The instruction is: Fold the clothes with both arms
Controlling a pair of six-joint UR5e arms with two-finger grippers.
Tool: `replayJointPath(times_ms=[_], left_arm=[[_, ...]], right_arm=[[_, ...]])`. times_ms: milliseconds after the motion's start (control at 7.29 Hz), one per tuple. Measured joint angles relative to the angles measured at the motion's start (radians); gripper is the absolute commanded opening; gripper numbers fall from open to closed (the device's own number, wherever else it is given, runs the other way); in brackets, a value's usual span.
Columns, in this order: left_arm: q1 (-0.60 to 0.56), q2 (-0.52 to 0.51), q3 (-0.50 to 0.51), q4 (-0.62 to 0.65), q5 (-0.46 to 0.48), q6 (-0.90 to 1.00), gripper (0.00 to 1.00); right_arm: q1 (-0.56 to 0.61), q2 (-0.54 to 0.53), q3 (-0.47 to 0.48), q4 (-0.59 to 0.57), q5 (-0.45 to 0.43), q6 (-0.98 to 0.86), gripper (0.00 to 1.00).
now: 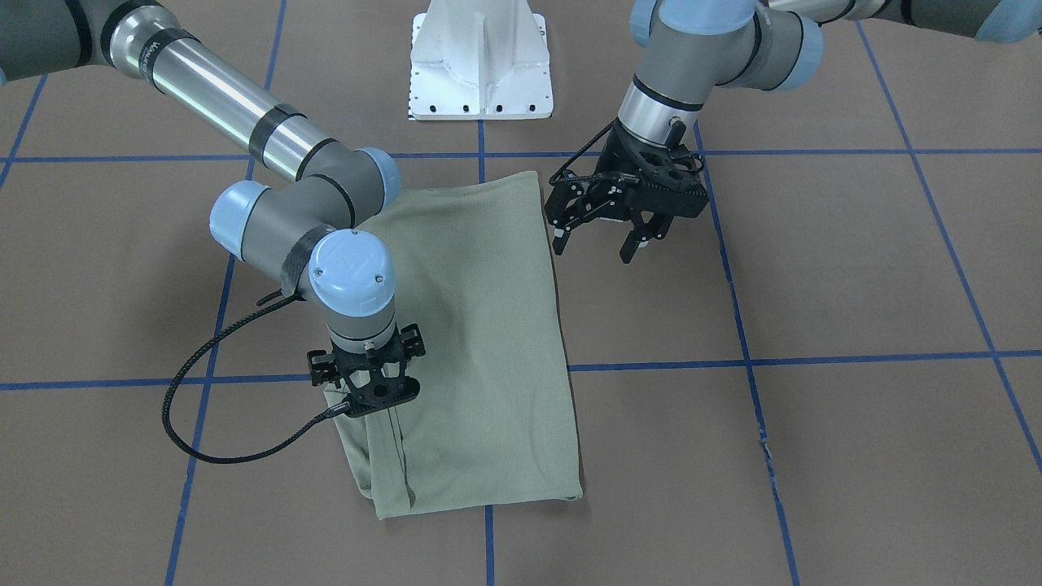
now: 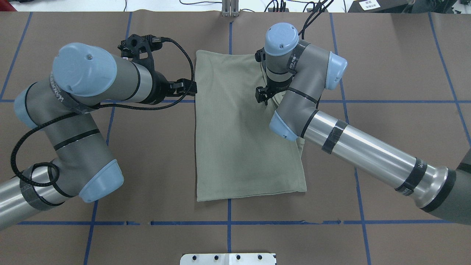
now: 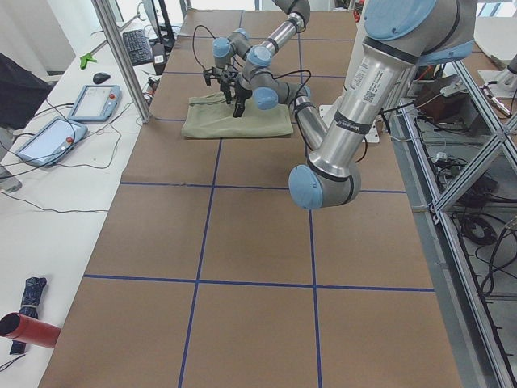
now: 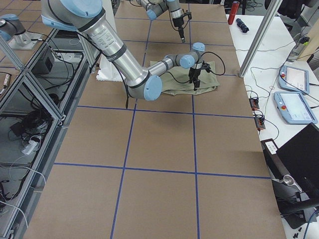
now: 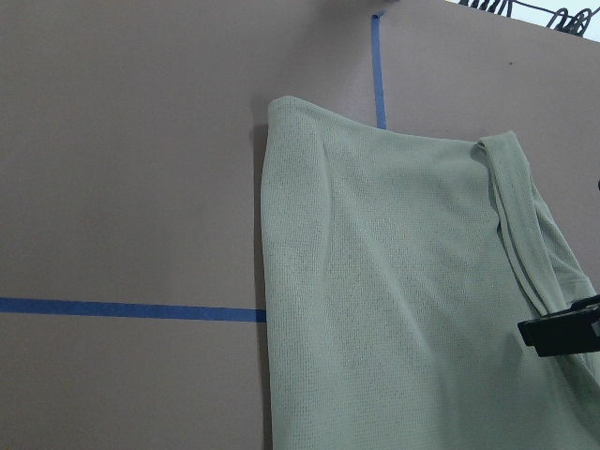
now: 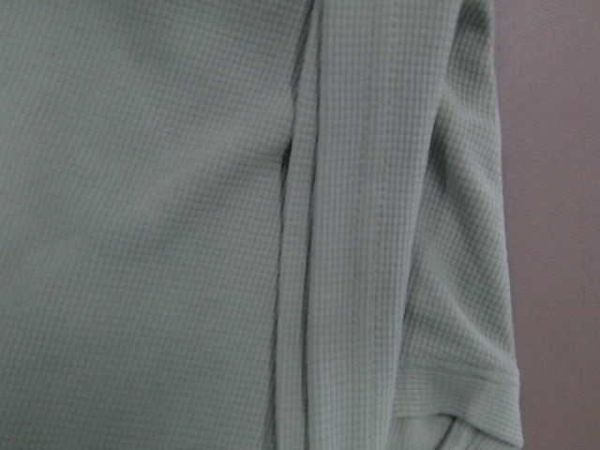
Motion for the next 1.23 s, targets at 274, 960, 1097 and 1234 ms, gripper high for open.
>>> replayJointPath(times_ms=[274, 960, 1097, 1234], left_arm=[[0.001, 0.0, 0.0, 0.0, 0.0, 0.0, 0.99], [0.002, -0.001, 0.0, 0.0, -0.001, -0.004, 0.99], [0.002, -0.001, 0.0, 0.0, -0.001, -0.008, 0.99], [0.002, -0.001, 0.0, -0.001, -0.001, -0.011, 0.99]], right_arm=[[0.004, -0.003, -0.003, -0.006, 0.019, -0.009, 1.0], [0.03, -0.025, -0.004, -0.01, 0.038, -0.028, 1.0], [0.037, -0.029, -0.004, -0.01, 0.038, -0.03, 1.0], [0.05, -0.034, -0.005, -0.009, 0.038, -0.037, 1.0]])
